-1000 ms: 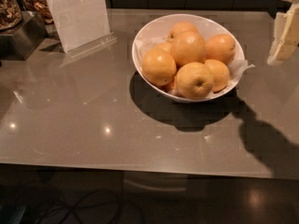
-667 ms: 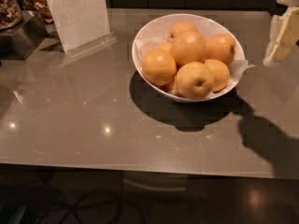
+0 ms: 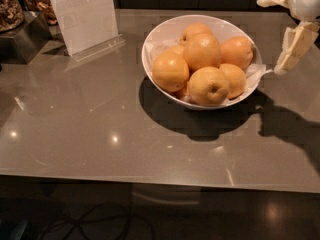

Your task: Pick orange from white bowl

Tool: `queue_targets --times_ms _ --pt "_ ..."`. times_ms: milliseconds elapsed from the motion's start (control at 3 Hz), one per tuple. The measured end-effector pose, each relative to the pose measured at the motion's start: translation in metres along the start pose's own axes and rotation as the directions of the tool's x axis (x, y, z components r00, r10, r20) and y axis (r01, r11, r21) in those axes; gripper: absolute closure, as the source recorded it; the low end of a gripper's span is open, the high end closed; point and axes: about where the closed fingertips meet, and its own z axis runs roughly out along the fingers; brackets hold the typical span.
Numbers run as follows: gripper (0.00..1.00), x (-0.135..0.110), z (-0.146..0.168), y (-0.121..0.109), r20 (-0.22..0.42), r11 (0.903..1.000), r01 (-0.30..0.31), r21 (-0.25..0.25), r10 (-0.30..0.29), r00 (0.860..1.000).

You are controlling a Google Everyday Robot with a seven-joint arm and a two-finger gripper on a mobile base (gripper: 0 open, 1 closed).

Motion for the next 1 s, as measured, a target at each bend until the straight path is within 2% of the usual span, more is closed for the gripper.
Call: queue_targets --times_ms 333,1000 --pt "0.00 0.001 0.001 -0.001 0.001 1.0000 -0.004 0.009 0.004 1.000" --pt "0.00 0.003 0.046 -0.012 0.100 0.9999 -0.016 -0.003 0.016 0.995"
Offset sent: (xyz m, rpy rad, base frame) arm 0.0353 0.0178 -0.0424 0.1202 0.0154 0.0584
